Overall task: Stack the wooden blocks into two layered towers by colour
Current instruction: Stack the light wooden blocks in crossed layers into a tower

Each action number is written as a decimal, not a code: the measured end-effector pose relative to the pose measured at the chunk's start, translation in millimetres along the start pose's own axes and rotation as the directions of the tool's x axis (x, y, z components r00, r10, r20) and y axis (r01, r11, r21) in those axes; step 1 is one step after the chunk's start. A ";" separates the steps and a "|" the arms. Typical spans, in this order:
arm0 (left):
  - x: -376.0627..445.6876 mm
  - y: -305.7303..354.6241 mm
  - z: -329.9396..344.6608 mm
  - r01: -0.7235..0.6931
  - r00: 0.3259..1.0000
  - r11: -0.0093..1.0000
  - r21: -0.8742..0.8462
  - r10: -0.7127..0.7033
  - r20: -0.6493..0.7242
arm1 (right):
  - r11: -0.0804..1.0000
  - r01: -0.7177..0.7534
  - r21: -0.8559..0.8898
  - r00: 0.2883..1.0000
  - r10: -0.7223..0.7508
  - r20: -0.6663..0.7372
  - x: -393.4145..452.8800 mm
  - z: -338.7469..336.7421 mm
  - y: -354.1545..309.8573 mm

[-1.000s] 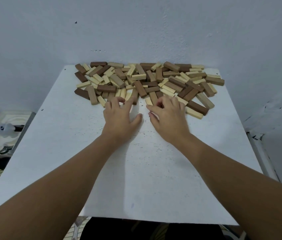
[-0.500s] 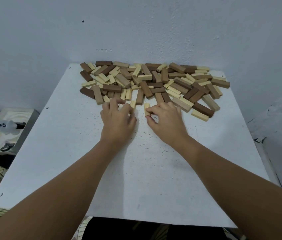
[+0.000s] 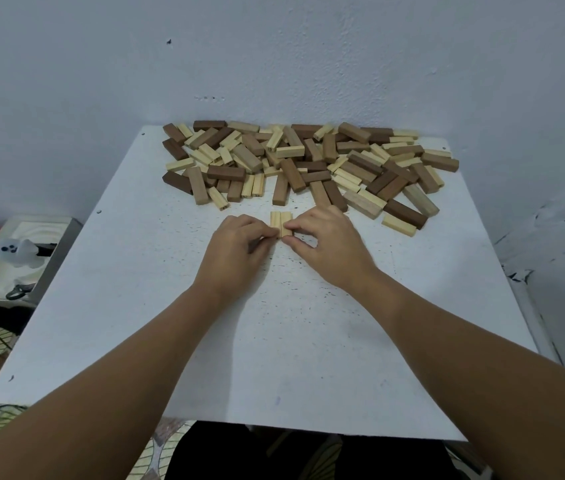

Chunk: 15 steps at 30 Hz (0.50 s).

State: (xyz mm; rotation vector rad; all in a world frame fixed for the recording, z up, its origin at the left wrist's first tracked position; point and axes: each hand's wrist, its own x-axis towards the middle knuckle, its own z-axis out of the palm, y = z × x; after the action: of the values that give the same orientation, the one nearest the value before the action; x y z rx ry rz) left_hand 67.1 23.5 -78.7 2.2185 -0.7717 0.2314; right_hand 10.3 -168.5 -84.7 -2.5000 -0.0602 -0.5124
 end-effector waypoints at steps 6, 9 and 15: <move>2.3 16.9 -14.0 0.128 0.992 0.984 -0.123 -0.125 0.028 | 1.000 -0.008 -0.006 1.000 0.008 0.019 0.5 -1.1 0.7; 20.7 20.4 -19.9 0.231 0.973 0.971 -0.064 -0.229 0.037 | 1.000 -0.019 0.001 1.000 0.019 0.015 0.7 -1.8 0.2; 62.7 19.1 -22.5 0.293 0.896 0.926 0.237 -0.352 0.270 | 1.000 -0.030 0.006 0.999 0.030 0.023 -0.5 -1.4 1.6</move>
State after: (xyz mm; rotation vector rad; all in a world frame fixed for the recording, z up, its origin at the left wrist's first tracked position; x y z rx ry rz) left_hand 107.5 0.9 -27.2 2.5625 -0.5404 -0.2222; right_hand 9.6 -170.6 -84.7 -2.4971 -0.0337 -0.4705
